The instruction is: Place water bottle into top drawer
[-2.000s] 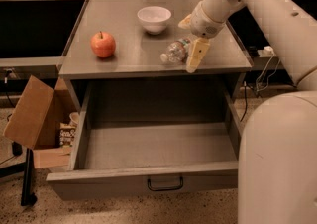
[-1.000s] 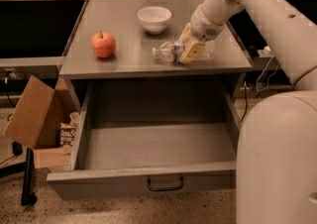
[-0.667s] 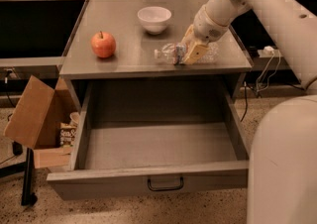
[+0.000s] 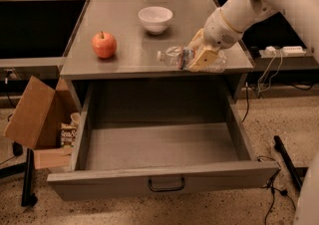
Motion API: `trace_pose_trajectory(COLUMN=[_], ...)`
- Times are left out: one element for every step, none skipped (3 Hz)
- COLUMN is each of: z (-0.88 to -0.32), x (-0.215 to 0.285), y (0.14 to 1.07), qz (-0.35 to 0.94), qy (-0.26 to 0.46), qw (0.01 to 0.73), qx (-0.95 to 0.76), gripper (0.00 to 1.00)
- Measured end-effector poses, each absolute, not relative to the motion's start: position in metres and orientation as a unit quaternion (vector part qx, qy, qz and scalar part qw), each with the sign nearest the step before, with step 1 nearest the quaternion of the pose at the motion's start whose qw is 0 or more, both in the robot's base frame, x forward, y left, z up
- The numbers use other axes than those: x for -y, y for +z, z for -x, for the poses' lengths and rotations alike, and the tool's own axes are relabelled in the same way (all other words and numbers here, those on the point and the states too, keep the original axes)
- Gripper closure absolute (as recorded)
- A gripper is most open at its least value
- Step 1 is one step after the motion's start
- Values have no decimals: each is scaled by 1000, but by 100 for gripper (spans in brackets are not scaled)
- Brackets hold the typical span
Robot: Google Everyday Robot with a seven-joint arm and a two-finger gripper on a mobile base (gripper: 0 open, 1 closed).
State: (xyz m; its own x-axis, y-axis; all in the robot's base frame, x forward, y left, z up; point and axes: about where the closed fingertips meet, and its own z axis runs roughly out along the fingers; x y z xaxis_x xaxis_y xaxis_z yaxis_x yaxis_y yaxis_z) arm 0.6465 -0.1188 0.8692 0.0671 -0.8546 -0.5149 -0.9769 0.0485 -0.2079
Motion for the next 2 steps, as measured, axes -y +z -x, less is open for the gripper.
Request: trace_pose_trajectory(z=[-645,-638], x=[120,125], y=[868,862], qz=[677,655], qy=[116,107], qw=[266,260], qx=[-676,-701], gripper=[100,100])
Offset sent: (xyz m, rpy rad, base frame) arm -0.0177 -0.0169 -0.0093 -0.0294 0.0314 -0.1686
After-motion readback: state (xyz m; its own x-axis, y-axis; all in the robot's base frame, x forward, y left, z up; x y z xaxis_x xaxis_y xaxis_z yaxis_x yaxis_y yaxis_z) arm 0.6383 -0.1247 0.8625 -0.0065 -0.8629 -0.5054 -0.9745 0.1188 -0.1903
